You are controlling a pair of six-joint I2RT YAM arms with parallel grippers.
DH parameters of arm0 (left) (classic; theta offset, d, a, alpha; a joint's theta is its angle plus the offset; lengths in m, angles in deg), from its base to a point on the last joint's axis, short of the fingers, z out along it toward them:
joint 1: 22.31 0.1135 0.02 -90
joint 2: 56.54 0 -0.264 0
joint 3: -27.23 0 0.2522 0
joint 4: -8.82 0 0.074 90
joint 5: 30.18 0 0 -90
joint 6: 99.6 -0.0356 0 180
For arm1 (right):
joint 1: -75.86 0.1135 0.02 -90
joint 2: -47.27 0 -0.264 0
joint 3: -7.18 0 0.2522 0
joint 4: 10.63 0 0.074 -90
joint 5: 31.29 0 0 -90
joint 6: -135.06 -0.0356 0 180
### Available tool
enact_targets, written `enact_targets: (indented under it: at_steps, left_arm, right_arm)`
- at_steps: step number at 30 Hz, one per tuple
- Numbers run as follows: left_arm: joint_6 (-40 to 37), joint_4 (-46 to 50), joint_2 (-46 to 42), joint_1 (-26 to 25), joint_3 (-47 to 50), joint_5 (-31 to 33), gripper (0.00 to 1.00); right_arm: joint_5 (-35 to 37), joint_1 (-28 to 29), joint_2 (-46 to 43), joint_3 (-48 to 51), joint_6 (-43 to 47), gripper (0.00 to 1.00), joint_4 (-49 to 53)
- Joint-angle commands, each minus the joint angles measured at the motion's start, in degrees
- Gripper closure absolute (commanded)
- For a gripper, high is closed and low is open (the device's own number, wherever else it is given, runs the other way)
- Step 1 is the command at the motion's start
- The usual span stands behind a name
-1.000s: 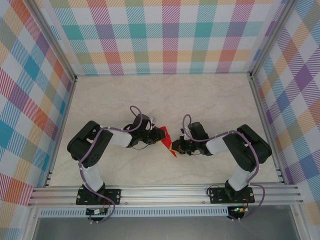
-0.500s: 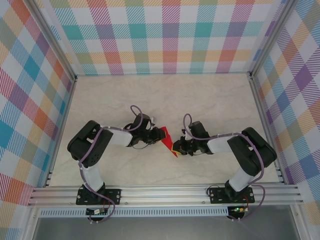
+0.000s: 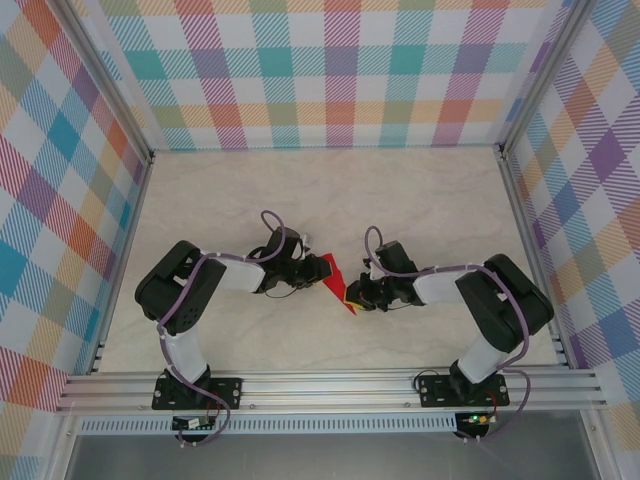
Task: Fold a paper plane with a square sheet of paper (pick it up from the middle)
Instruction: Fold the wing for the fifth time at the center of the table.
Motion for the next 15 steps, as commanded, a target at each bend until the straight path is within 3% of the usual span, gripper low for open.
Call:
enact_targets:
  at_steps: [1, 7, 15]
  left_arm:
    - [-1.55, 4.36, 3.87, -0.52, -0.11, 1.95, 0.74]
    - [-1.5, 4.36, 3.95, -0.52, -0.2, 1.9, 0.74]
    - [-1.55, 4.45, 3.95, -0.52, -0.23, 1.9, 0.74]
  right_arm:
    - [1.24, -0.1, -1.38, 0.32, 2.51, 0.83, 6.23]
    - [1.07, 0.04, -1.94, 0.38, 3.45, 0.81, 7.16]
    - [2.58, -0.1, -0.82, -0.15, 2.79, 0.92, 8.99]
